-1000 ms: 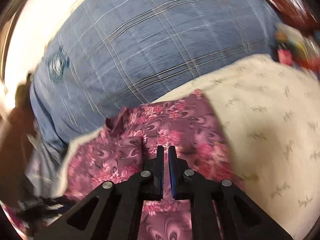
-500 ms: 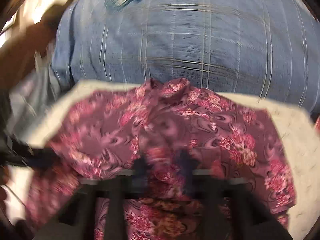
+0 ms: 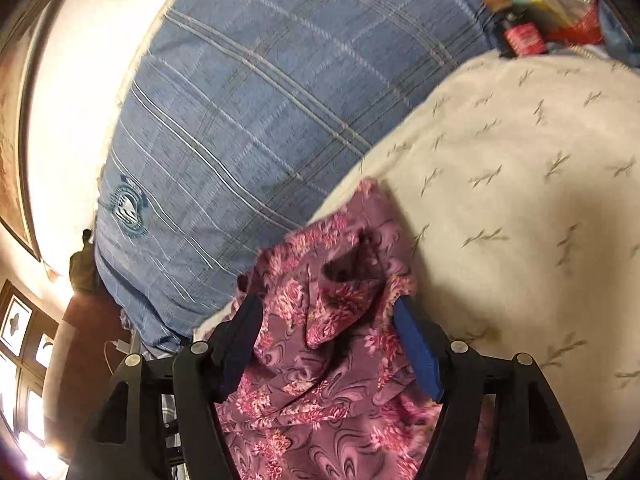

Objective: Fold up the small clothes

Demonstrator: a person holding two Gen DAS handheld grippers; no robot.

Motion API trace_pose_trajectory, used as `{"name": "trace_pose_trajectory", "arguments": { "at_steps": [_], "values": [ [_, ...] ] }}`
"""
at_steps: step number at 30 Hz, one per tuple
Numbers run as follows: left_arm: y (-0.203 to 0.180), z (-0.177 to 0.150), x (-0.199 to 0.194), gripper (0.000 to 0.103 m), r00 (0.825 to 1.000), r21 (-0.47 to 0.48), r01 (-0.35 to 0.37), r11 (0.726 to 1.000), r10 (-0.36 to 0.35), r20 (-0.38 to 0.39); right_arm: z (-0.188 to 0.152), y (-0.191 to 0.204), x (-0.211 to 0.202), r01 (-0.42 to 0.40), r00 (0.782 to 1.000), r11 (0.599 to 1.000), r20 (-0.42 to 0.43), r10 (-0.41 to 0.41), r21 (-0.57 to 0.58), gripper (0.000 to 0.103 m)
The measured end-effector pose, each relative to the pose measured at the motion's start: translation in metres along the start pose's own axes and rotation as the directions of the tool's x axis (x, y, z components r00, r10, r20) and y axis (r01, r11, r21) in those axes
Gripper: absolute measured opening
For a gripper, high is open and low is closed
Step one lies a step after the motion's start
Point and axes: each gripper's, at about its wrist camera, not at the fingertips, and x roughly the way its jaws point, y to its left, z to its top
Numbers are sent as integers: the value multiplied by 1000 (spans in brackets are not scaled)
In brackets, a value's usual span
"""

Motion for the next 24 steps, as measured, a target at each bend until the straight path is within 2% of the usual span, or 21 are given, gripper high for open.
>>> {"name": "trace_pose_trajectory", "arguments": {
  "at_steps": [2, 4, 5, 8, 9, 11, 12, 13, 15, 17, 18, 19, 20, 21, 22, 23, 24],
  "values": [
    [-3, 5, 5, 67, 1000, 9, -19, 1000, 19, 8, 0, 8, 10, -6, 1000, 1000, 3, 6, -10, 68],
    [-4, 10, 8, 67, 999, 8, -38, 999, 38, 14, 5, 18, 19, 65, 998, 996, 6, -64, -58, 65],
    [-5, 13, 8, 67, 999, -3, -36, 999, 36, 14, 10, 22, 24, 87, 996, 994, -11, -88, -66, 60],
    [-4, 14, 6, 67, 1000, -5, -21, 1000, 21, 11, 13, 27, 17, 70, 997, 997, -19, -71, -35, 59],
    [-2, 13, 5, 67, 1000, -7, -13, 1000, 13, 10, 11, 31, 9, 74, 997, 997, 6, -74, -34, 60],
    [4, 10, 4, 67, 1000, -30, 12, 999, -12, 10, 3, 34, -7, 8, 999, 999, 48, -6, -36, 60],
    [5, 9, 3, 67, 1000, -40, 24, 999, -23, 11, -4, 35, -11, 8, 999, 999, 49, -6, -40, 60],
    [6, 9, 2, 67, 999, -45, 33, 998, -33, 11, -10, 35, -10, 5, 999, 999, 33, -3, -50, 60],
    [5, 8, 3, 67, 1000, -28, 25, 999, -24, 8, -17, 31, 7, 48, 998, 997, -35, -50, -54, 60],
    [4, 8, 4, 67, 1000, -21, 21, 1000, -21, 18, -21, 19, 21, 58, 996, 998, -63, -57, 19, 56],
    [4, 9, 3, 66, 999, -16, 16, 1000, -16, 29, -20, 16, 23, 46, 998, 998, -50, -44, 46, 55],
    [2, 11, 2, 62, 999, -3, 3, 1000, -3, 43, -14, 15, 28, 38, 999, 998, -31, -36, 57, 45],
    [-3, 14, 0, 41, 997, 25, -34, 999, 32, 63, -5, 16, 35, 30, 999, 998, -37, -28, 51, 10],
    [-6, 18, -3, 24, 994, 53, -77, 996, 73, 81, 4, 15, 40, 8, 998, 998, -56, -5, 57, 7],
    [-7, 20, -7, 22, 993, 63, -77, 995, 71, 90, 12, 15, 40, -16, 998, 997, -51, 20, 76, 6],
    [-5, 22, -16, 23, 994, 58, -41, 997, 35, 104, 19, 16, 33, -63, 998, 994, -23, 65, 94, 5],
    [-3, 23, -21, 23, 993, 54, -17, 998, 11, 117, 29, 23, 19, -114, 993, 991, 32, 112, 77, 5]
  ]
}}
